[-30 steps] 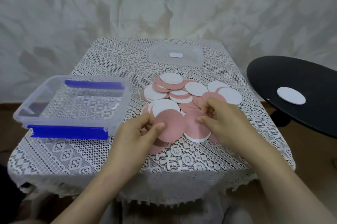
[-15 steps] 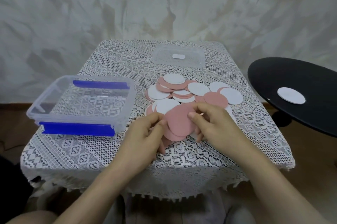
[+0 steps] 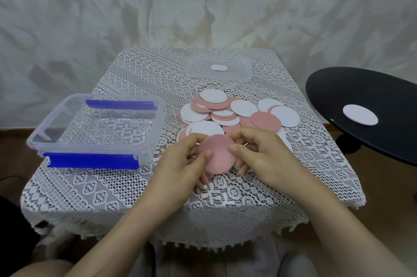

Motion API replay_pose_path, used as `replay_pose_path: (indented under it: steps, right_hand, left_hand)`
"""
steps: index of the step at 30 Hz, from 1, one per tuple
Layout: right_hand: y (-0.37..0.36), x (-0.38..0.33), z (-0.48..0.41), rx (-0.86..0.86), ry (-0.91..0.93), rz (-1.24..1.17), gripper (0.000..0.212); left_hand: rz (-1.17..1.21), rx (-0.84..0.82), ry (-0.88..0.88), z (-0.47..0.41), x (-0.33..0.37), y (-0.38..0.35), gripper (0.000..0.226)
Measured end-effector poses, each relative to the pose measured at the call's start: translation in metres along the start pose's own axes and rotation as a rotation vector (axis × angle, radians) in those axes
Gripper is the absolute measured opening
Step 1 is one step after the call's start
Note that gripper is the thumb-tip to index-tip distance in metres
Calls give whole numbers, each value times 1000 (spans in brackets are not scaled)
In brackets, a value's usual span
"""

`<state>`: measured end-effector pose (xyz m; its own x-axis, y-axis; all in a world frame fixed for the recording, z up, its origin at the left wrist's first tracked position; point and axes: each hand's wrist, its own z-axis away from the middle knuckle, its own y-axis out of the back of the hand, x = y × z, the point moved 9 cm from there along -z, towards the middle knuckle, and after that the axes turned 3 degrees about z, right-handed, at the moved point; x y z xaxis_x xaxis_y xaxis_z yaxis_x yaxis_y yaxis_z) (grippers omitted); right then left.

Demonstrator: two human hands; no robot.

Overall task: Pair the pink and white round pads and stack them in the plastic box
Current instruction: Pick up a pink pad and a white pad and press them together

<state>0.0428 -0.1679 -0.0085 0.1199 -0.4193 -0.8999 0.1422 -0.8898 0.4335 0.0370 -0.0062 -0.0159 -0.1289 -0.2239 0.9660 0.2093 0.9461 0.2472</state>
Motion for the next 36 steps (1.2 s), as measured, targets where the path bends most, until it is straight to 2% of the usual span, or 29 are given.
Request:
replay_pose_path:
  steps: [7, 11, 13, 16, 18, 22, 30, 32, 34, 36]
  right_hand:
    - [8, 3, 3, 19, -6, 75, 20]
    - [29, 1, 6, 126, 1, 372, 20]
    - [33, 1, 7, 108, -39, 591, 31]
    - [29, 8, 10, 21, -137, 728, 57]
    - [27, 8, 11, 14, -149, 740, 57]
    - [31, 1, 11, 70, -134, 707, 42]
    - [32, 3, 10, 127, -96, 713, 46]
    - [33, 1, 9, 150, -69, 695, 38]
    - [38, -2, 9, 200, -34, 642, 20]
    - [43, 0, 8, 232, -25, 566, 16]
  left_hand:
    - [-85, 11, -2, 0, 1, -4, 21]
    - [-22, 74, 27, 2, 5, 5, 20]
    - [33, 76, 36, 3, 9, 6, 19]
    - [71, 73, 45, 5, 11, 7, 18]
    - [69, 75, 47, 5, 12, 7, 18]
    - [36, 89, 31, 4, 15, 8, 22]
    - [-31, 93, 26, 2, 12, 10, 24]
    - [-32, 99, 35, 3, 11, 10, 25]
    - [-15, 109, 44, 3, 11, 11, 26]
    - [6, 117, 47, 4, 11, 11, 28]
